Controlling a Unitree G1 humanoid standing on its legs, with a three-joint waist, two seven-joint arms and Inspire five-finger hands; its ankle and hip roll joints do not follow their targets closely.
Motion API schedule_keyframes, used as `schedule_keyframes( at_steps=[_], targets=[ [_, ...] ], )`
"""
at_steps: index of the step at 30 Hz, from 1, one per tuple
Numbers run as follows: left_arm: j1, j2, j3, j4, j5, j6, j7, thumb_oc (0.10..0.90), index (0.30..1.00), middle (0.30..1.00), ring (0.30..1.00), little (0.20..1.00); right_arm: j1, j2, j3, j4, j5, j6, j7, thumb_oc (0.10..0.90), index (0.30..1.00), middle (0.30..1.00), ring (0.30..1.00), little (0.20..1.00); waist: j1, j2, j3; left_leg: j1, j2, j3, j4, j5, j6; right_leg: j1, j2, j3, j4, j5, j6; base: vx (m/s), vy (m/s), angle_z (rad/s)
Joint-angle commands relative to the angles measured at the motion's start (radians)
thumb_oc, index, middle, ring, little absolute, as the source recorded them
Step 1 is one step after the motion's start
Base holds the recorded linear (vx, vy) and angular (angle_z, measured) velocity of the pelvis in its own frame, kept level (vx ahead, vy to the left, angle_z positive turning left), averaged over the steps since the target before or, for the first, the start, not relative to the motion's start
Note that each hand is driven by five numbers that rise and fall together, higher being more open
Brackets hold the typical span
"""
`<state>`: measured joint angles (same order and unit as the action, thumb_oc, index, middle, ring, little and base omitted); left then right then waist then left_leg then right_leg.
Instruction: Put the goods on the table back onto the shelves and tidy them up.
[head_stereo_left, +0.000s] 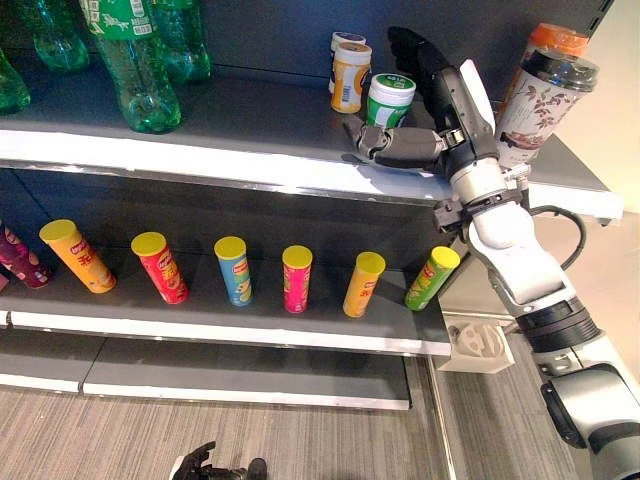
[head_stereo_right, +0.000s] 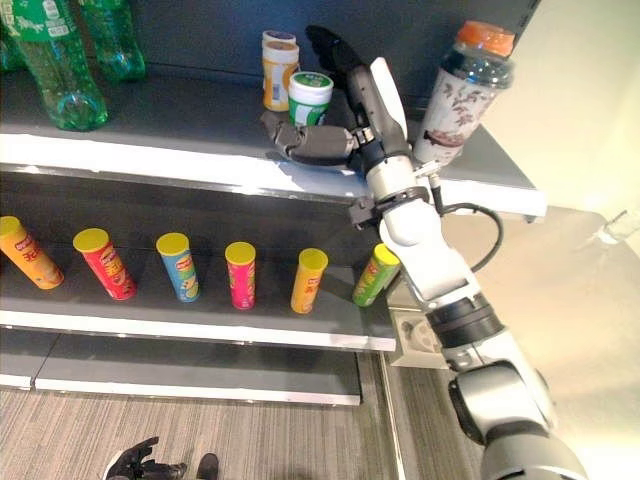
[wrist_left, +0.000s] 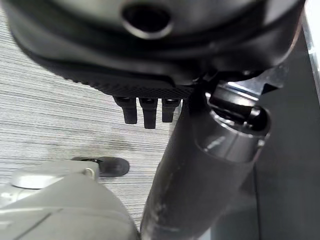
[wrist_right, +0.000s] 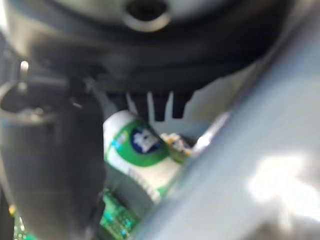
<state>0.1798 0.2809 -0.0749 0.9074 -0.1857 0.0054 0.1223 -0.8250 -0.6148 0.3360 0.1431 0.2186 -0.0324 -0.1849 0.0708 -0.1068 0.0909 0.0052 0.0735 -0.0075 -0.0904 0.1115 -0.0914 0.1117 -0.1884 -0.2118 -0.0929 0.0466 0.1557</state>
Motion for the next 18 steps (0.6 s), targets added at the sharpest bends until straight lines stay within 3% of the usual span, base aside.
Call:
schedule_keyframes(
  at_steps=[1,18],
  targets=[
    [-0.054,0.031,-0.013,0.018,0.012,-0.026,0.025,0.8,0.9,0.9,0.9,0.9,-0.069,0.002,-0.041,-0.025,0.001,-0.028,-0.056,0.8,0.9,0.9,0.9,0.9,0.041,0.007,-0.023,0.092,-0.028,0.05,0.007,-0.172,0.011,-0.075,-0.036,-0.007,0.051,0.004,0.051,-0.02,0.035,0.0],
    [-0.065,0.033,0.002,0.062,0.016,-0.022,0.04,0.8,0.9,0.9,0.9,0.9,-0.1,0.054,-0.036,-0.008,-0.041,-0.014,-0.078,0.8,0.9,0.9,0.9,0.9,0.063,-0.011,-0.015,0.08,-0.056,0.044,0.011,-0.175,0.028,-0.092,-0.061,0.001,0.055,0.028,0.065,-0.01,0.013,0.0]
  ],
)
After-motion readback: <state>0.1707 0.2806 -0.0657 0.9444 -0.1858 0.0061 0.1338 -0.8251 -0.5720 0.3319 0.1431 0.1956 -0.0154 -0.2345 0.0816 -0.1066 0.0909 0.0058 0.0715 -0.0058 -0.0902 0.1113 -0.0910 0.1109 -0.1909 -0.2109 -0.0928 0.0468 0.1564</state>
